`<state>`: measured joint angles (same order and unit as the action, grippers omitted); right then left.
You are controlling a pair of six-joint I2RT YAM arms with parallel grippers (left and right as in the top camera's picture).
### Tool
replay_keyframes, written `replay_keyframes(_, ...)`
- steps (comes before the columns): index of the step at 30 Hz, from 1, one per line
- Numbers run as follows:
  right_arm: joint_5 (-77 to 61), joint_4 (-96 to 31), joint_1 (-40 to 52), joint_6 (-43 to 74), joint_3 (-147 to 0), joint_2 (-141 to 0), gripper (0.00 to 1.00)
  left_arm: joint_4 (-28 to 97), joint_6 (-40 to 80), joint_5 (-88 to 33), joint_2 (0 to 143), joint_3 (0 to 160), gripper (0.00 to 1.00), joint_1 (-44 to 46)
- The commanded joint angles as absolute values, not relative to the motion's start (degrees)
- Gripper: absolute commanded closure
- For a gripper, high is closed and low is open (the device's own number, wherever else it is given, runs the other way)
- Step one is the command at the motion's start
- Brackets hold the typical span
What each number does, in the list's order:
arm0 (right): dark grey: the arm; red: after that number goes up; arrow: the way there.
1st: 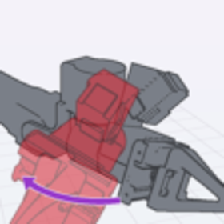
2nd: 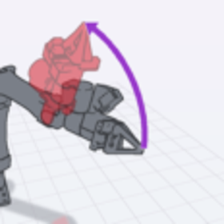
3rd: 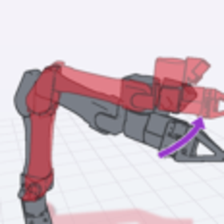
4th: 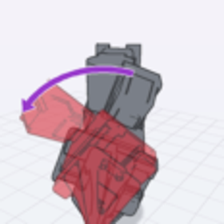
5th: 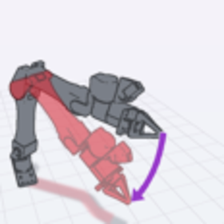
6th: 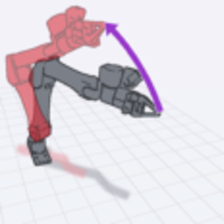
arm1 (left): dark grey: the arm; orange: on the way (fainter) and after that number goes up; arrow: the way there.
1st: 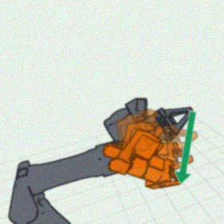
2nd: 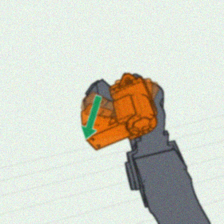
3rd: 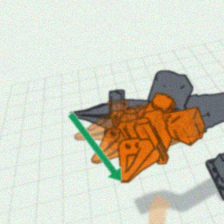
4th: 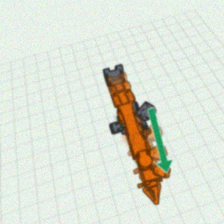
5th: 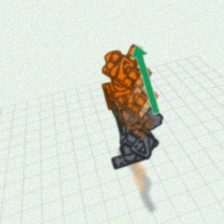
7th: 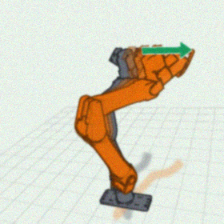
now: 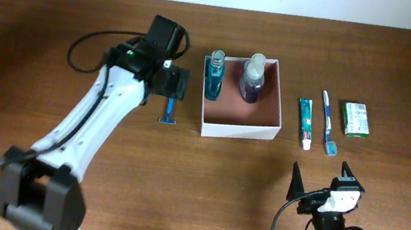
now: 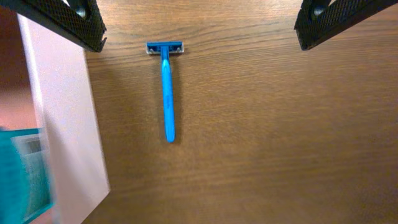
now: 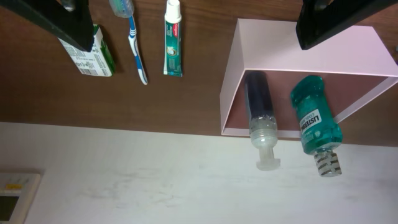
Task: Pack container
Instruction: 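Move the left gripper back toward the blue razor, then lower the open left gripper over the blue razor handle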
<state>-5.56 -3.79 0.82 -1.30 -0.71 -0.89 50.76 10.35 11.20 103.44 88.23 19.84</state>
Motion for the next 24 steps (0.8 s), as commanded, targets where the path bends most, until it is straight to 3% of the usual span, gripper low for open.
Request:
replay_keyframes(1,-5.1,-3.99,0.73,-0.99,-0.32,-0.21,0.01,49.69,10.87,8.75,106.85,88.18,0.01,19.64)
replay_keyframes(24,-5.1,-3.99,0.73,-0.99,-0.32,-0.21,0.02,47.86,6.76,1.23,114.54,88.16,0.01,14.87)
